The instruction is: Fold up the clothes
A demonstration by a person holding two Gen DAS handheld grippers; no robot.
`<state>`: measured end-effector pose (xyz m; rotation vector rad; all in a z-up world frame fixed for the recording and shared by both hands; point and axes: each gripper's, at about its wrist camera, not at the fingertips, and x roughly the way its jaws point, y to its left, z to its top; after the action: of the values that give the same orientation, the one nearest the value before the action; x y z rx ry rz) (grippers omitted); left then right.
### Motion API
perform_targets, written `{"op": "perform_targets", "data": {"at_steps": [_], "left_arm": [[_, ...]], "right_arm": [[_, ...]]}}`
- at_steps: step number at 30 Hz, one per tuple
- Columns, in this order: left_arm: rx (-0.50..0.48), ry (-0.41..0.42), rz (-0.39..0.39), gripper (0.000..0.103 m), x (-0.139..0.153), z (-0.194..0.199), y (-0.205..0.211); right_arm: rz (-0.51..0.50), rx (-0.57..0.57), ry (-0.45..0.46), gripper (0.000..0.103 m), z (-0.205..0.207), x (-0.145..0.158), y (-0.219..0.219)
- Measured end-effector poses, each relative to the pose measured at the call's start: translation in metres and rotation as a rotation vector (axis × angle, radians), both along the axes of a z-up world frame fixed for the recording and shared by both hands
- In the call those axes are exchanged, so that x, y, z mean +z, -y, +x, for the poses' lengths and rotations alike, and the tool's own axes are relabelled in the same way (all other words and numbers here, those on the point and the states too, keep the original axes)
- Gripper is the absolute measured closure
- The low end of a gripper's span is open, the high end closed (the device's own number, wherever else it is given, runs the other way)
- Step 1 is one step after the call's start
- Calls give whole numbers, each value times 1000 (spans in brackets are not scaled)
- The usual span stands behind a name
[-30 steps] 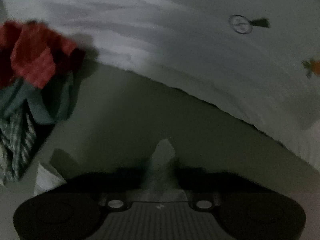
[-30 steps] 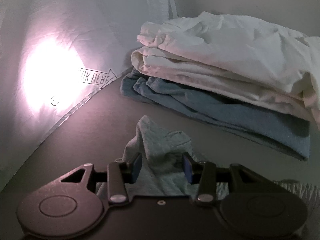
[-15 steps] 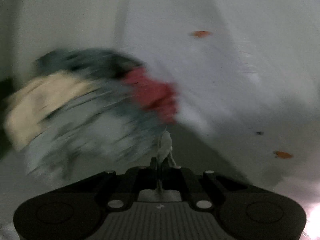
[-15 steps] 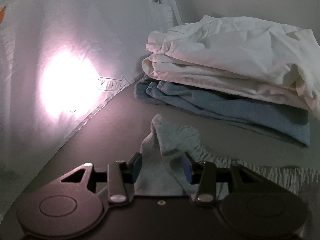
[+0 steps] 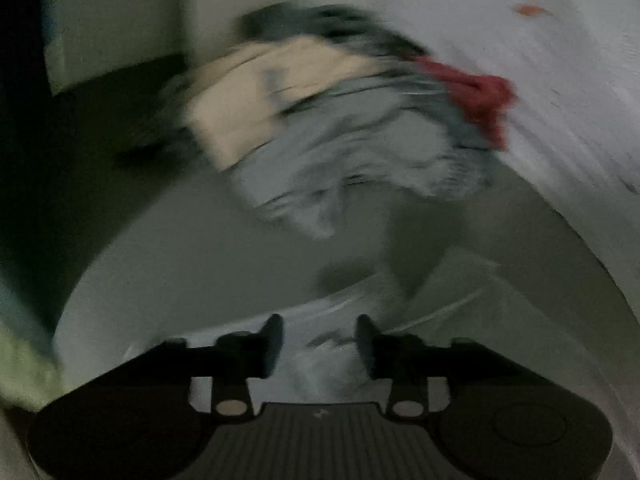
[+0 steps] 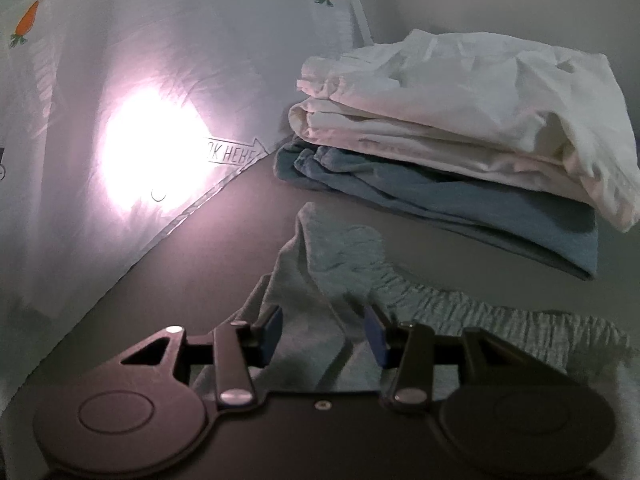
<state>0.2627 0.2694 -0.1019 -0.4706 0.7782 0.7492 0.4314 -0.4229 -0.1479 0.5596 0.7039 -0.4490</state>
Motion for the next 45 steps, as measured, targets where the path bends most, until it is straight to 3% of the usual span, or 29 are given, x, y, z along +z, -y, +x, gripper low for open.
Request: {"op": "perform_targets", "data": {"at_steps": [3, 11, 17, 18, 23, 24, 26, 28, 29, 30, 34, 39, 45], "left_arm": [[-208, -38, 93, 39, 1, 48, 22], [-390, -167, 139, 31, -44, 159, 32], [-436, -257, 143, 26, -71, 195, 26], [-440, -247, 151, 22, -72, 196, 25], [-445, -214, 121, 22, -74, 198, 20], [-442, -199, 113, 26, -74, 198, 20], [-439, -164, 83, 48, -74, 196, 19], [-409, -162, 93, 90, -71, 199, 19], [-417, -170, 100, 93, -70, 200, 18], [-421, -171, 110, 97, -67, 203, 16], [-423, -147, 164, 98, -50, 212, 4], [-376, -5, 181, 98, -11, 230, -22], [-351, 97, 209, 98, 11, 261, -36]], "right_arm": [[7, -6, 2, 56, 0, 0, 2], [-47, 49, -32, 51, 11, -4, 2], [-124, 77, -37, 39, 29, -3, 7], [-140, 86, -41, 37, 34, -3, 8], [-212, 133, -108, 32, 70, -10, 15], [-212, 138, -131, 30, 79, -13, 17], [-164, 144, -210, 32, 97, -23, 24], [-126, 145, -237, 54, 106, -27, 30], [-116, 144, -240, 73, 109, -28, 32], [-110, 141, -240, 84, 112, -29, 34], [-168, 140, -156, 91, 111, -10, 36], [-151, 104, 17, 92, 99, 12, 53], [-188, 67, 96, 92, 94, 14, 60]]}}
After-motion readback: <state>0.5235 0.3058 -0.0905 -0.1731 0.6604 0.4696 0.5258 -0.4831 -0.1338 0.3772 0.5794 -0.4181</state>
